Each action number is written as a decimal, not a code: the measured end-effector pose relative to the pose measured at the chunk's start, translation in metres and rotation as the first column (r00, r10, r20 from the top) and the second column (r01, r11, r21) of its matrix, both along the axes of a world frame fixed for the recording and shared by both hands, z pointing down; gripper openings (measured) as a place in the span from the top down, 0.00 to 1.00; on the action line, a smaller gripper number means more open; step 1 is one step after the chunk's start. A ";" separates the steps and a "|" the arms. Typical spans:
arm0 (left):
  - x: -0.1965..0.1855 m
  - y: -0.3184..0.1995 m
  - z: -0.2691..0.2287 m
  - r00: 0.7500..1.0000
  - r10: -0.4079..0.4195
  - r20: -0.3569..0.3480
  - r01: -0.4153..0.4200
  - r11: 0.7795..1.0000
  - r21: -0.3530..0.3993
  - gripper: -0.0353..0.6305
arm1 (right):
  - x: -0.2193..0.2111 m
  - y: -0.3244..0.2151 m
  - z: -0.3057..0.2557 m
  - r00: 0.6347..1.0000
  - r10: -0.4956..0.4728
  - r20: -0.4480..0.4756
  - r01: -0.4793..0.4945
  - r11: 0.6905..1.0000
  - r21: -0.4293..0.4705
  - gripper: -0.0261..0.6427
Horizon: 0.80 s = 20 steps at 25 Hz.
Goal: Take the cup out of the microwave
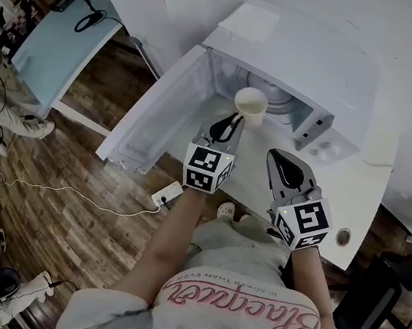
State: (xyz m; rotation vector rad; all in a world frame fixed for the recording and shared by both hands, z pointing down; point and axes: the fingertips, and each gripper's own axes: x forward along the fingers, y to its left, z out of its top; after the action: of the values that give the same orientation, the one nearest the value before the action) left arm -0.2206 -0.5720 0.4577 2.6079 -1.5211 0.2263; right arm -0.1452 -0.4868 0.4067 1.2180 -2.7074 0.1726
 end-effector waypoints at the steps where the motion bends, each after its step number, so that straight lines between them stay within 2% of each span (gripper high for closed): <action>1: 0.000 0.002 -0.002 1.000 -0.005 -0.001 0.005 1.000 0.001 0.87 | 0.001 0.001 -0.002 1.000 -0.005 0.000 0.005 1.000 0.001 0.94; 14: 0.000 0.025 -0.039 1.000 -0.024 0.015 0.024 0.999 0.040 0.87 | 0.014 -0.003 -0.029 0.999 -0.009 0.038 0.008 0.999 0.033 0.94; 20: 0.004 0.038 -0.064 1.000 -0.005 0.027 0.003 0.997 0.079 0.87 | 0.021 -0.011 -0.043 0.998 0.009 0.069 -0.013 0.998 0.061 0.94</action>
State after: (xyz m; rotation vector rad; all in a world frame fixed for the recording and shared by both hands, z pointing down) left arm -0.2169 -0.5343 0.3933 2.6722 -1.5747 0.2059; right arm -0.1247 -0.4976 0.3640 1.2663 -2.7848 0.1363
